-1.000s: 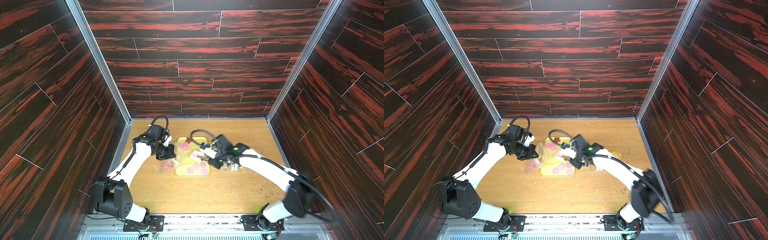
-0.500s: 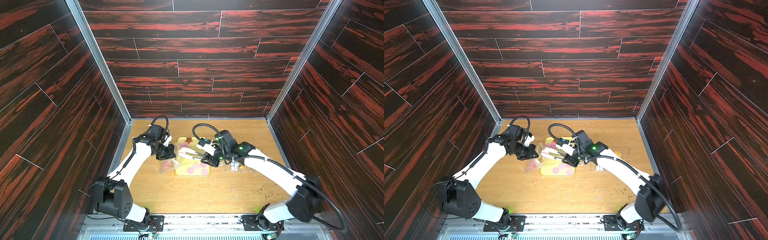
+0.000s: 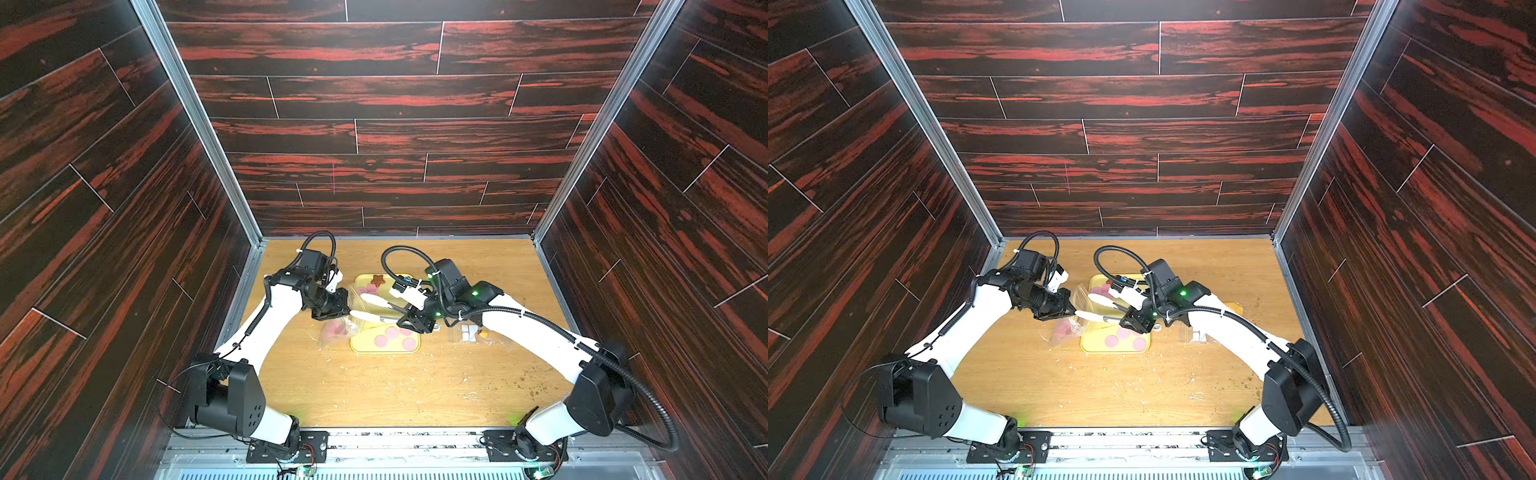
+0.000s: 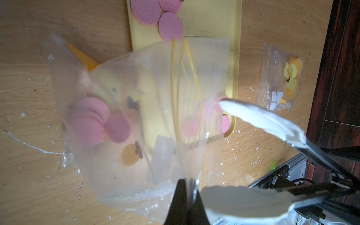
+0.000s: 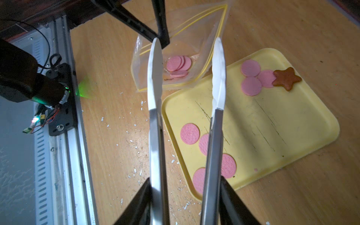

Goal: Put the cookies into a resealable bag to prevent moisture
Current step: Place the cookie in the ziploc bag, then adjust the cookie on the tray.

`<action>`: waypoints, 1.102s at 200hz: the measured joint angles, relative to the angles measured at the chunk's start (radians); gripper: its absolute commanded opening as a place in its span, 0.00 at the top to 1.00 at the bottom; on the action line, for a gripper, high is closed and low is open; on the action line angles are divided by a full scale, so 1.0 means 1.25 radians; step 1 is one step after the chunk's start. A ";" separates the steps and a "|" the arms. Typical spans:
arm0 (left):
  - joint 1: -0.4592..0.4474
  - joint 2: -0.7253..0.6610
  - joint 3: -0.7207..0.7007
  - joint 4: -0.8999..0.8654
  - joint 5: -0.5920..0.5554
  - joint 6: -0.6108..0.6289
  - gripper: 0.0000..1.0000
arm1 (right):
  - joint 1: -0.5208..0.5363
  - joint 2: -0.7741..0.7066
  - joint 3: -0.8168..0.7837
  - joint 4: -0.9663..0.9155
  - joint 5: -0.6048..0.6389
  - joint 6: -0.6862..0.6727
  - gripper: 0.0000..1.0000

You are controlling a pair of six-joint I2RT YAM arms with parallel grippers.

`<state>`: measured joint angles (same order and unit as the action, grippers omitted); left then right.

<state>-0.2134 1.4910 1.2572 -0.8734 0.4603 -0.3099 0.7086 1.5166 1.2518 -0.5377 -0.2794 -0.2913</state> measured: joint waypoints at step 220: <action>0.000 0.000 0.003 -0.004 -0.006 0.006 1.00 | 0.103 0.088 -0.062 -0.103 0.261 -0.052 0.49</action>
<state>-0.2134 1.4910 1.2613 -0.8783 0.4522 -0.3027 0.8368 1.6264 1.1740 -0.6659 0.0467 -0.3569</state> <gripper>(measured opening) 0.048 0.512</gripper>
